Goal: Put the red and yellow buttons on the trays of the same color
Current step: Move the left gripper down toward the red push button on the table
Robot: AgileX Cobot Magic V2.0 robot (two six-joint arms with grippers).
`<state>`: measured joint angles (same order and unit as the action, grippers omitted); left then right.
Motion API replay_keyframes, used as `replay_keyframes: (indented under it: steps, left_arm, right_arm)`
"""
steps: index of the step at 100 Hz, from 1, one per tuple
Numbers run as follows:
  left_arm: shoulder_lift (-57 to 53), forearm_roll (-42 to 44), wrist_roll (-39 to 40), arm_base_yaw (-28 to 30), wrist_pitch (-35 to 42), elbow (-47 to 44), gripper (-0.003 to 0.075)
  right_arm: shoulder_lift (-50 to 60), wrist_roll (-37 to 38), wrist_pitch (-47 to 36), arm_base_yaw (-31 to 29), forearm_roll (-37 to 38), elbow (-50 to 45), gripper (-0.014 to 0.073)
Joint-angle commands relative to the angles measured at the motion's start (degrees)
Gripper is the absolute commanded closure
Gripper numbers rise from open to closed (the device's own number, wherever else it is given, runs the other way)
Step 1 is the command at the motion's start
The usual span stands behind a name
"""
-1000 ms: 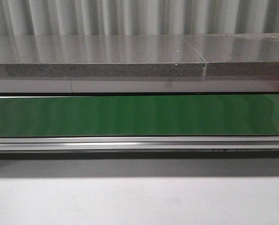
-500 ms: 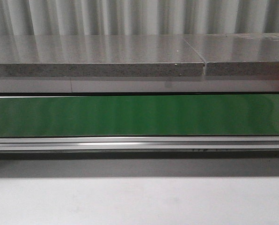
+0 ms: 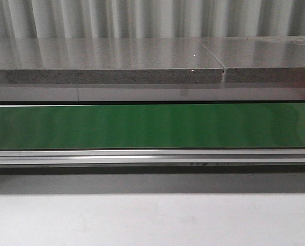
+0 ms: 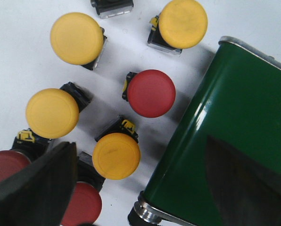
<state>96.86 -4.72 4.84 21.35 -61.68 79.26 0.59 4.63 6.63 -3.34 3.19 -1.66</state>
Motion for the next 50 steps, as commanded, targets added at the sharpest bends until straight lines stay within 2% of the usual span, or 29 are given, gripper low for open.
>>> replay_keyframes:
  steps: [1, 50]
  left_arm:
    - [0.7, -2.2, 0.5, 0.2, -1.7, 4.0, 0.0176]
    - [11.4, -5.6, 0.3, 0.2, -3.2, 10.7, 0.0176]
  right_arm:
    - [0.9, -0.5, -4.4, 0.1, 0.0, 1.1, 0.0653]
    - [0.9, -0.5, -4.4, 0.1, 0.0, 1.1, 0.0653]
